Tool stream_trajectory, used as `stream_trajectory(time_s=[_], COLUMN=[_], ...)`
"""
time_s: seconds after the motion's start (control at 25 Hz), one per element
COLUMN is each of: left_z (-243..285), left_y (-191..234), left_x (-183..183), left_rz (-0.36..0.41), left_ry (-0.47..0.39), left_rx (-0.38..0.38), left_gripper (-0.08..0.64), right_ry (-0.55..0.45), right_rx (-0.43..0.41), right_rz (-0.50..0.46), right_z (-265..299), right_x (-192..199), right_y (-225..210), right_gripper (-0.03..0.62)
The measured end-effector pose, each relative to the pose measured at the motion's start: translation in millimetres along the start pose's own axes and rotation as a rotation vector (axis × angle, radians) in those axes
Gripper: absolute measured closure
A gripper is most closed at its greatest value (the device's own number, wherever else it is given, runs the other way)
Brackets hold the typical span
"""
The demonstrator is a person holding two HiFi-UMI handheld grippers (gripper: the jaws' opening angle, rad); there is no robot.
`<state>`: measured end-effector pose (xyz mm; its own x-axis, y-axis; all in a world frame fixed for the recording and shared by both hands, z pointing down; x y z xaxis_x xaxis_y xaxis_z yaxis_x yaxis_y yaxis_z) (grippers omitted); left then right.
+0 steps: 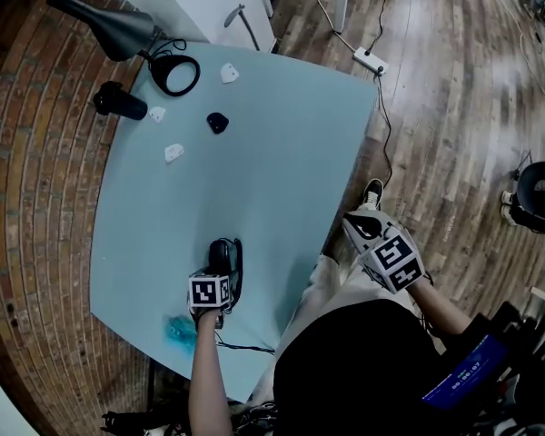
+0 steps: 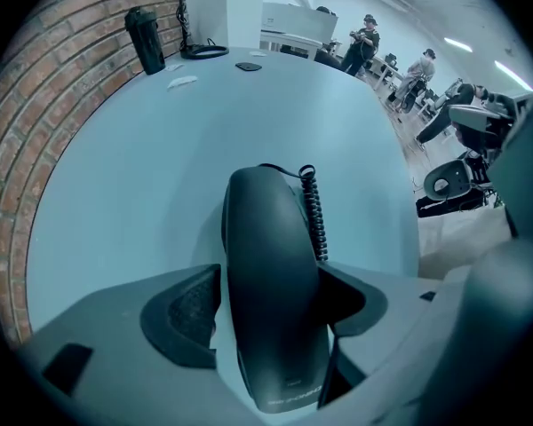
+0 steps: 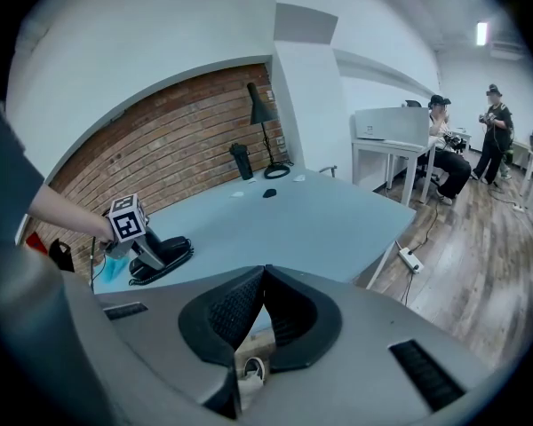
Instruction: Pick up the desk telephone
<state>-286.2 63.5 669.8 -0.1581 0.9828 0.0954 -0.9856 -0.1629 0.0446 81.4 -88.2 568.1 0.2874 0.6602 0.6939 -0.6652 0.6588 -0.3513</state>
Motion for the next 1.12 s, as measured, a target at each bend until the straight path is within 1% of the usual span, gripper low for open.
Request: stream_trajectory(time_s=[0.12,0.24,0.4,0.48,0.68,0.84,0.96,1.12], left_z=[6.1,10.7,11.3,10.6,12.2,5.4,10.9,10.2], left_y=[0.4,-1.2,-2.0,0.7,-1.9,3.7,-4.4,-0.9], left_x=[0.9,2.0,3.8,3.1,-4.0,1.4,-3.6,-2.7], left_rz=[-0.012,-0.002,0.002,0.005,0.019,0.013,-0.018,-0.016], left_ry=[0.023,0.045,0.017,0.020,0.098,0.163,0.105,0.104], left_rx=[-0.009,-0.028,-0.032,-0.033,-0.011,-0.051,-0.014,-0.019], left_gripper=[0.205,0.199,0.199,0.199,0.195,0.193,0.193,0.198], right_ry=[0.007,0.012,0.016,0.022,0.051,0.067,0.085,0.088], right_rx=[0.000,-0.007,-0.008,-0.013,-0.025,-0.059,-0.073,-0.079], right_rz=[0.005,0.009,0.012,0.009,-0.006,-0.028,-0.053,-0.057], right_z=[1.5,3.2,6.7,10.6,13.7,17.8,17.5,21.1], right_x=[3.8,6.5,10.6,10.4,13.5,14.1,13.4,14.7], right_y=[0.5,4.2,6.1,9.0,16.6,31.4,33.7,34.5], right_gripper=[0.587,0.587,0.586,0.587,0.586,0.587,0.587,0.586])
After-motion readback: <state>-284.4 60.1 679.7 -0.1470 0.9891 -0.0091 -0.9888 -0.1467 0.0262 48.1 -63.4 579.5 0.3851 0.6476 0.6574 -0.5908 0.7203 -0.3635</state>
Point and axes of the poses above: the fingertips, and each gripper's own axes: z forward along the fingers, y to its left, x out of its underside, the point moved 7 cm from there along -z, backward along the fingers, and after that the axes turned 7 degrees about z, right-handed, at the moved point
